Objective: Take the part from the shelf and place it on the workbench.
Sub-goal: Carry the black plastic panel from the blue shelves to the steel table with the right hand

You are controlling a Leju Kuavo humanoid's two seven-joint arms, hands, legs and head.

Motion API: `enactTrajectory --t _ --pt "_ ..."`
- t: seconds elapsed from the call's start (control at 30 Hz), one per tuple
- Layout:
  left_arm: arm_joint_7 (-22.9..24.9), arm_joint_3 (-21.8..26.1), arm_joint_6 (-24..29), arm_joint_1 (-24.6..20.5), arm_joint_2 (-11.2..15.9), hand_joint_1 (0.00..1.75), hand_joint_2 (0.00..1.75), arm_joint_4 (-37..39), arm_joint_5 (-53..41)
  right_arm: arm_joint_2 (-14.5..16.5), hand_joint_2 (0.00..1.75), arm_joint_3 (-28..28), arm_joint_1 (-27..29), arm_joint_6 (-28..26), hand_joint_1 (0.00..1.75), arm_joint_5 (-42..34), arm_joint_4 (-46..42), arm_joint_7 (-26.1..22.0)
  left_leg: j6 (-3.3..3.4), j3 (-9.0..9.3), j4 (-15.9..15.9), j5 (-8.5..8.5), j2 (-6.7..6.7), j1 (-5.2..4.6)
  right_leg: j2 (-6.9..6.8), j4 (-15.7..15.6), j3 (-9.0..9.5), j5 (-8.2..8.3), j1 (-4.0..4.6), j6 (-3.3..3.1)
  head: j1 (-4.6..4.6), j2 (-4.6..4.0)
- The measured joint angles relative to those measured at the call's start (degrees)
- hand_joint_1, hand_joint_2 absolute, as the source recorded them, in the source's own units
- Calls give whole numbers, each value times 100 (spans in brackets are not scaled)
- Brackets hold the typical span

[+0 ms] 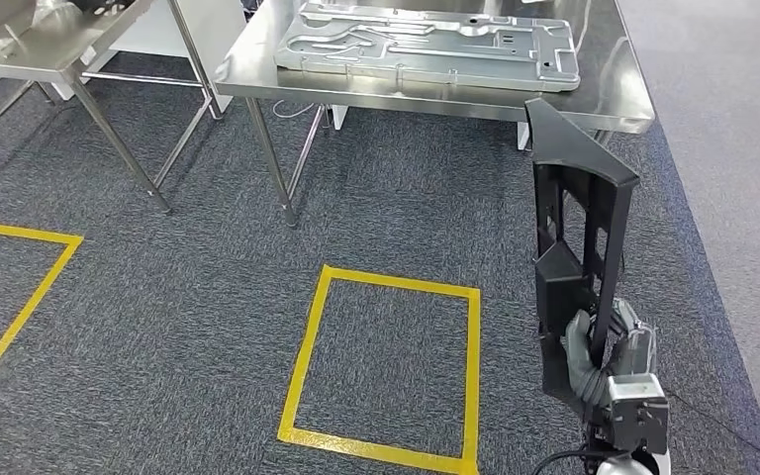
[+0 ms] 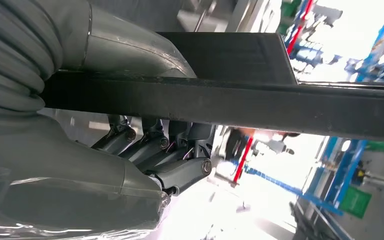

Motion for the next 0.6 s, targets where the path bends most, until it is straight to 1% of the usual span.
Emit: enactTrajectory --t 0.03,0.07,0.1,0.13,0.17,0.2,0.23,0.3,0.33,0.37,0.4,0.47,0.5,0.53,0.57,0.6 --pt "-11 0 -19 3 -1 0 0 0 -15 -20 175 -71 -135 -41 175 125 63 69 14 -41 -43 140 0 -2 10 1 47 -35 10 5 0 1" --pt "-16 0 -36 5 -1 0 0 0 -34 -39 175 -148 -279 -116 175 255 131 114 40 32 -328 396 0 -6 18 1 109 -80 18 16 0 1" --pt "-17 0 -49 7 0 0 0 0 -51 -50 175 -220 -418 -214 175 371 196 132 76 162 -726 667 0 -14 23 0 169 -126 21 31 1 0" --pt "-12 0 -59 10 1 0 0 0 -67 -58 175 -293 -577 -328 175 470 266 134 114 302 -1085 863 1 -33 26 2 219 -172 34 54 1 1" --pt "-5 -1 -64 9 2 0 0 0 -80 -69 175 -356 -747 -433 175 553 339 134 151 412 -1356 969 5 -52 32 6 246 -207 41 84 0 0" --pt "6 -1 -67 7 3 0 0 0 -89 -83 175 -402 -918 -504 175 619 413 142 182 461 -1479 973 7 -76 37 1 252 -227 45 118 0 0" --pt "22 -2 -68 3 4 0 0 0 -99 -97 175 -433 -1095 -544 175 678 492 156 214 482 -1516 929 11 -93 42 8 256 -223 47 161 -1 1" --pt "49 -2 -73 -7 -1 0 0 0 -121 -126 175 -443 -1414 -543 175 796 632 208 280 543 -1597 901 11 -84 34 62 258 -211 29 228 0 1" --pt "60 -2 -80 -8 -3 0 0 0 -129 -136 175 -436 -1571 -520 175 854 704 244 314 595 -1640 891 12 -71 19 183 216 -230 19 257 0 1" --pt "63 -2 -91 -10 -5 0 0 0 -137 -151 175 -425 -1730 -474 175 908 781 298 341 653 -1676 882 10 -61 5 392 107 -299 11 277 0 1" --pt "63 -2 -108 -12 -5 0 0 0 -146 -172 175 -412 -1887 -412 175 962 866 369 362 697 -1702 866 10 -57 -8 706 -78 -409 3 298 1 1" --pt "56 -2 -151 -18 -5 0 0 0 -169 -224 175 -381 -2142 -242 175 1062 1044 543 387 761 -1709 812 -3 -58 -10 1411 -574 -635 -4 334 0 1" --pt "52 -3 -173 -19 -5 0 0 0 -179 -255 175 -361 -2226 -141 175 1121 1127 631 387 802 -1709 775 -15 -58 -12 1613 -769 -647 -8 348 0 0" --pt "52 -3 -189 -14 -5 0 0 0 -185 -288 175 -333 -2301 -30 175 1187 1214 716 379 859 -1707 731 -27 -57 -14 1594 -867 -523 -13 357 0 0" --pt "53 -3 -201 -8 -6 0 0 0 -190 -318 175 -303 -2373 75 175 1255 1292 789 365 924 -1706 684 -36 -56 -19 1372 -861 -293 -17 354 0 0" --pt "55 -4 -212 -1 -7 0 0 0 -197 -349 175 -275 -2456 168 175 1322 1366 852 345 994 -1705 631 -40 -55 -27 996 -785 21 -20 344 1 0"
